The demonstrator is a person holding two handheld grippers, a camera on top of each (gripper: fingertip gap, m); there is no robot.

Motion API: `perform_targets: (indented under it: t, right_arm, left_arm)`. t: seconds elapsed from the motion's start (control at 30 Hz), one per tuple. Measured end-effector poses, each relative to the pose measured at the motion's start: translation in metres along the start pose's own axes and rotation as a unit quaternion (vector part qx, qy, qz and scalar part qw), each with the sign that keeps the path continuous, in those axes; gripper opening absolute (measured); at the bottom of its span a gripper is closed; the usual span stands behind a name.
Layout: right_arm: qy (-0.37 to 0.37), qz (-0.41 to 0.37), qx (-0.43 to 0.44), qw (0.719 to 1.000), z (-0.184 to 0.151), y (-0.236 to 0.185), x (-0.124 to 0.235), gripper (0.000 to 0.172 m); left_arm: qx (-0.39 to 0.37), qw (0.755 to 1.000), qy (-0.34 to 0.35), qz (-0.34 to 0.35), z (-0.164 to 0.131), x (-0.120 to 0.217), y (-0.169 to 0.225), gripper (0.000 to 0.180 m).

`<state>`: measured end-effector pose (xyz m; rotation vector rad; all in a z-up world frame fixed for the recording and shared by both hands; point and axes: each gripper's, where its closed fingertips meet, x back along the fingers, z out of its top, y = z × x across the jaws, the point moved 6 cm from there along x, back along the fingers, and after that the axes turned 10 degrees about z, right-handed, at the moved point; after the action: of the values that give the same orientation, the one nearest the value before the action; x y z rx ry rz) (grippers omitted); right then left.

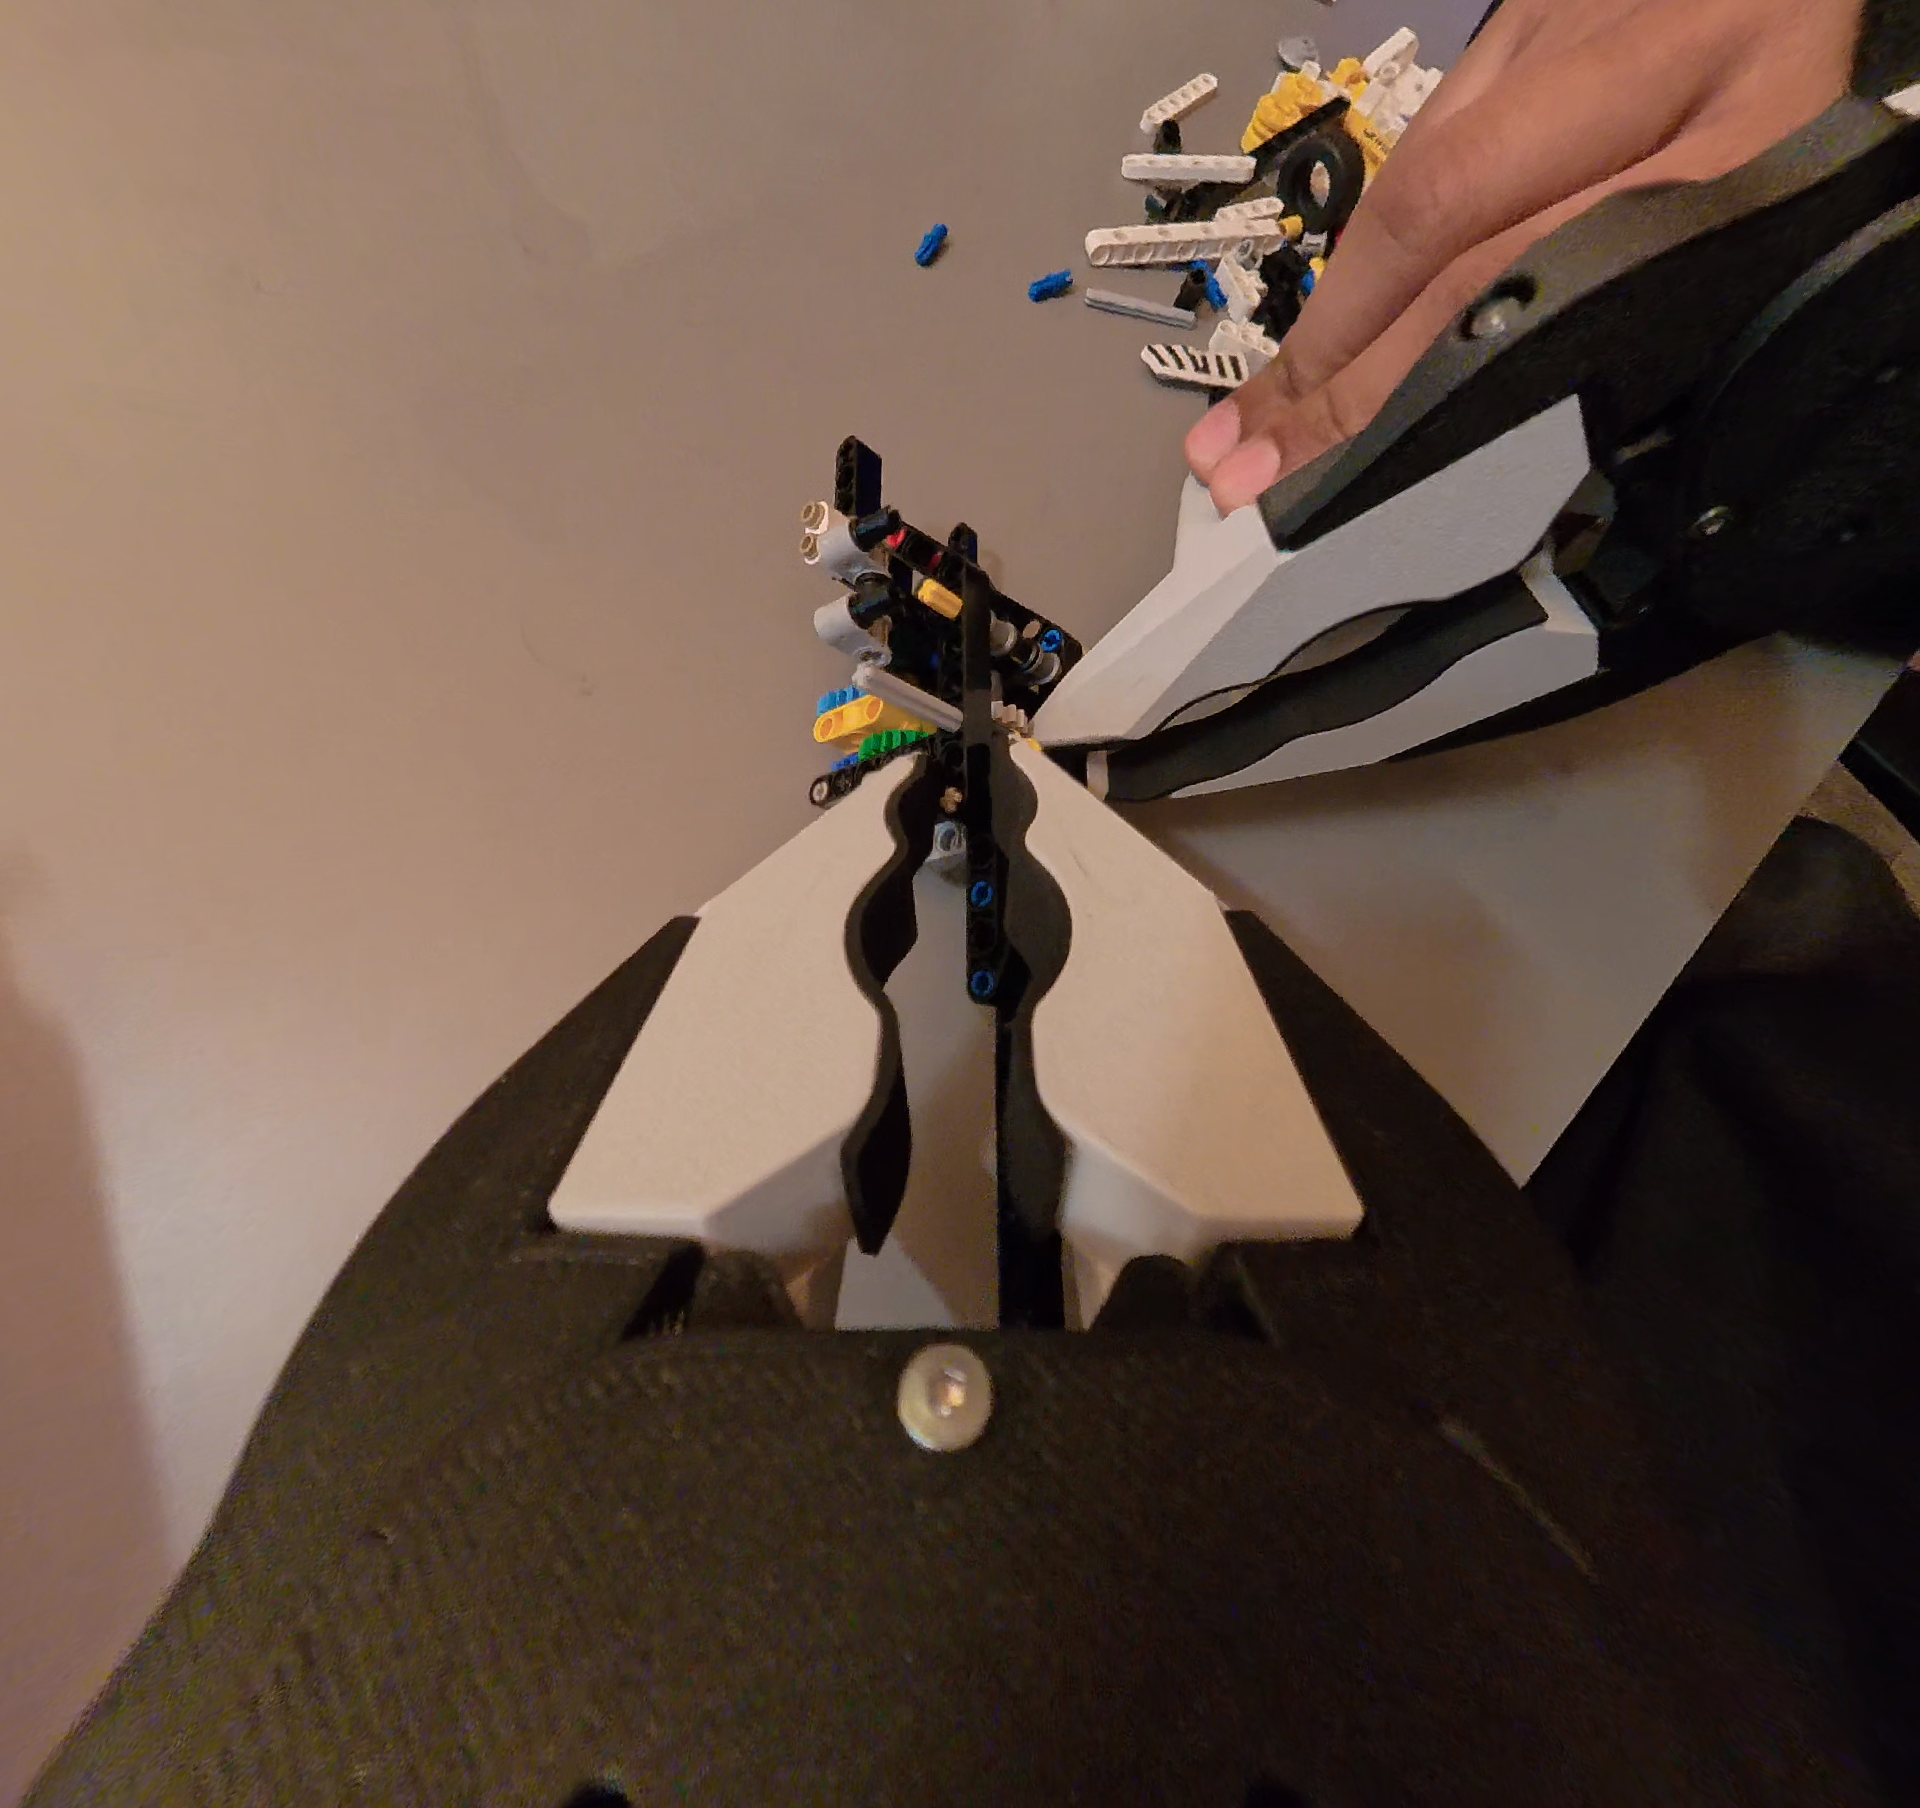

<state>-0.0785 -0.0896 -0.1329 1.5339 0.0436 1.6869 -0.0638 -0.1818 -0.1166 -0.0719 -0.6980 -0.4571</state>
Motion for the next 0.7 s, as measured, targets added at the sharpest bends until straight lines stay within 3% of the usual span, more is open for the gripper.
perform_targets:
  t: [0.1, 0.2, 0.4, 0.7]
  right_arm:
    - [-0.012, -0.006, 0.011, 1.0, 0.003, -0.001, 0.0, 0.014]
    - [-0.011, -0.009, 0.012, 1.0, 0.005, -0.004, 0.0, 0.014]
    - [0.006, -0.024, -0.006, 1.0, 0.004, -0.004, 0.0, 0.014]
    - [0.002, -0.047, 0.002, 0.999, 0.008, -0.011, 0.003, 0.015]
  left_arm:
    - [0.053, 0.998, 0.027, -0.023, 0.002, -0.002, -0.002, 0.023]
    - [0.089, 0.994, 0.046, -0.037, 0.002, -0.003, -0.007, 0.009]
    - [0.147, 0.983, 0.083, -0.079, 0.002, -0.004, -0.012, 0.003]
    - [0.137, 0.984, 0.064, -0.096, 0.0, -0.003, -0.015, 0.0]
